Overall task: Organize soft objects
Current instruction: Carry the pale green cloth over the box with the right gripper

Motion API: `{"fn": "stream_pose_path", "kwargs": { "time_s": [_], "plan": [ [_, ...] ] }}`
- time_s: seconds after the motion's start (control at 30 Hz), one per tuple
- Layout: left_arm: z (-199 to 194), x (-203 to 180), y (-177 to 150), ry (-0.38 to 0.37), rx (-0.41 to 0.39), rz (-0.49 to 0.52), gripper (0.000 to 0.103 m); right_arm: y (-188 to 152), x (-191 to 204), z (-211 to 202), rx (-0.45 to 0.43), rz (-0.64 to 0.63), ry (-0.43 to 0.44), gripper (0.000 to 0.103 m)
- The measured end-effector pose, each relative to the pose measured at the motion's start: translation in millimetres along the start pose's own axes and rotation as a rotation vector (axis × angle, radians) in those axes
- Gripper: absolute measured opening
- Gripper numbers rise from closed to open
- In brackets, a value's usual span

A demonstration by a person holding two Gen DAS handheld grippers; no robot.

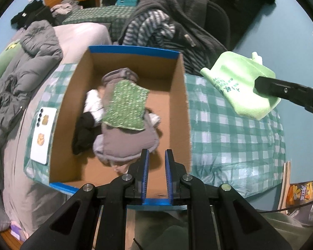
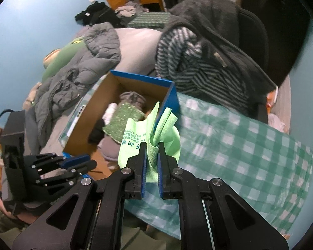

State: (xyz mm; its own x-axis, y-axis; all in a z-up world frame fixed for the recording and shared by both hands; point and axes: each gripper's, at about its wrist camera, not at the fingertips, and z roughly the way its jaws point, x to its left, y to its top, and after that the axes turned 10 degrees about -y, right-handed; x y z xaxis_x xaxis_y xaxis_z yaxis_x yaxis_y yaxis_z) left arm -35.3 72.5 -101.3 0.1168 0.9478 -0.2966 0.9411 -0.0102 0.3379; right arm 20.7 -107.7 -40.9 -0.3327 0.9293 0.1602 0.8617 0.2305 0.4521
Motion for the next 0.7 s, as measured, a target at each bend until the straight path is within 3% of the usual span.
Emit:
{"fn": "stream_pose_path", "kwargs": {
  "time_s": [0.7],
  "plan": [
    [-31, 62, -22, 0.068, -0.036, -0.105, 0.015, 25, 87, 63, 0.085, -0.144, 0.095, 0.007]
  ]
}}
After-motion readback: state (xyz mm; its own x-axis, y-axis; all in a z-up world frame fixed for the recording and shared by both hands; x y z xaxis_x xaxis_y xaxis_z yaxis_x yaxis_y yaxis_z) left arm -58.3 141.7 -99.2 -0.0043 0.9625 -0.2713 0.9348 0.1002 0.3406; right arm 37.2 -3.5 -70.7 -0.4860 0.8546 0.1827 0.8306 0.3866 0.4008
